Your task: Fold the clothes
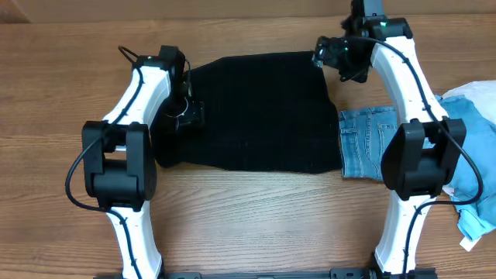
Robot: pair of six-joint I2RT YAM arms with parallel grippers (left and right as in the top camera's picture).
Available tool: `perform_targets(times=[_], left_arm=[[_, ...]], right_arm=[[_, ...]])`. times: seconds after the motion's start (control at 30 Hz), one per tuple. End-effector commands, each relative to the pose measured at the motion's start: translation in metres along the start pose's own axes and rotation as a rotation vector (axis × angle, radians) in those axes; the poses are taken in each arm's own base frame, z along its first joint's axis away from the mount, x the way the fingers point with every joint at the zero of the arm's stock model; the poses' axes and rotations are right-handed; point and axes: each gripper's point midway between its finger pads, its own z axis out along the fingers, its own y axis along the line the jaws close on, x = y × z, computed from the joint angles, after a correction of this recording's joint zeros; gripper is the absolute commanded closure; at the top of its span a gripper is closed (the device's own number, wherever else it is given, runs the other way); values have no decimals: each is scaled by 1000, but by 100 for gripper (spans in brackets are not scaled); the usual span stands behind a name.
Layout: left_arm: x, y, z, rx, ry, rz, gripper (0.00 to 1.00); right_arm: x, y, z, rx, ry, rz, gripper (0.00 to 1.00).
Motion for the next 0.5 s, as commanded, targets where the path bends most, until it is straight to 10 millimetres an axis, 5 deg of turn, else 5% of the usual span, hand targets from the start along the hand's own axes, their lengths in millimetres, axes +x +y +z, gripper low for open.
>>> perform_targets(times=[0.0,0.13,0.33,0.47], left_arm=[[14,37,27,-93,59,-57,30],[13,71,23,-85,74,-146,29],[19,140,12,-66,104,-294,24],[26,156,6,-51,127,-348,34]], right_arm=[[7,4,20,-36,45,-12,0],[17,7,50,-94,110,0,0],[11,20,55,-115,75,-13,0],[18,59,58,-209,74,-68,1]])
